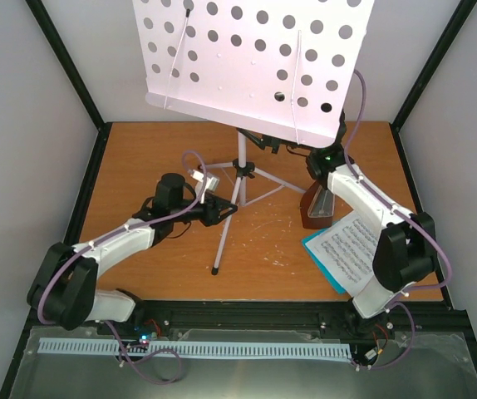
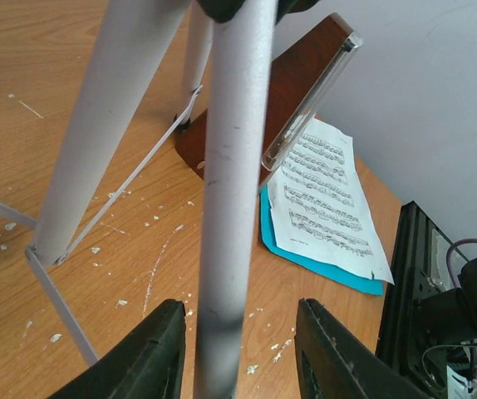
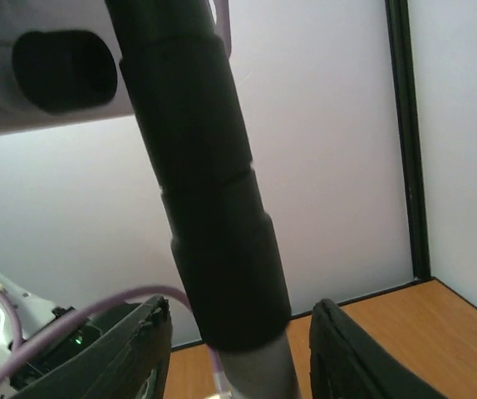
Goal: Pack up the instrument practice props
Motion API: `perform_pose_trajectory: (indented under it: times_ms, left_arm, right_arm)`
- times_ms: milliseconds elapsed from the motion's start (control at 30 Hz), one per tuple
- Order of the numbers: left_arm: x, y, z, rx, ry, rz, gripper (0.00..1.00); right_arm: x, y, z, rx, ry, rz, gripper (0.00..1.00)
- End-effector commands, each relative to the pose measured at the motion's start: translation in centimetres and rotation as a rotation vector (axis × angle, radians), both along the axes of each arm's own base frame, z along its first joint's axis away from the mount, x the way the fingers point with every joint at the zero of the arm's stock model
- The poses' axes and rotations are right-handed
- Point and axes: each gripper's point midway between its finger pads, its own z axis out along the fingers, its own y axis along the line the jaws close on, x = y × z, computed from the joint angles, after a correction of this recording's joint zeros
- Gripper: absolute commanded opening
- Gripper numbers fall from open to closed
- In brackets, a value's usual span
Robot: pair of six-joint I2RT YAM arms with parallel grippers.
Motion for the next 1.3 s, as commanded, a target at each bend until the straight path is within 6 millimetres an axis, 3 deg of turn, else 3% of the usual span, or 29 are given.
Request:
perform_pose_trajectory:
  times_ms: [0, 133, 267, 400, 967, 1133, 1267]
  left_arm:
    - [0.9, -1.0, 1.6, -0.021, -0.086, -0.030, 0.34]
    - [1.3, -1.1, 1.2, -0.011, -0.090, -0.028, 0.19]
    - [1.7, -1.0, 0.7, 0.006, -0.100, -0.010, 0.01]
    - [1.5, -0.1, 1.4, 0.005, -0.164, 0.030, 0.00]
    - [-1.4, 3.3, 11.9, -0.086, -0.595, 0.143, 0.00]
    - [-2.9, 2.9, 13.3, -0.126, -0.660, 0.078, 0.00]
    - [-3.2, 2.8, 12.2, -0.119, -0.644, 0.068, 0.00]
  right_arm:
    - [-0.5, 1.5, 0.0, -0.065, -0.051, 0.037, 0.44]
    - [-0.6, 1.8, 0.2, -0.078, -0.074, 0.036, 0.36]
    - [-1.0, 2.1, 0.4, -0.082, -0.085, 0.054, 0.19]
    - [-2.1, 2.7, 0.6, -0.083, -0.105, 0.075, 0.03]
    - [-8.5, 4.9, 1.1, -0.083, -0.192, 0.123, 0.03]
    - [-10.6, 5.3, 0.5, -0.100, -0.191, 0.143, 0.03]
    - [-11.1, 5.0, -0.6, -0.103, -0.178, 0.116, 0.03]
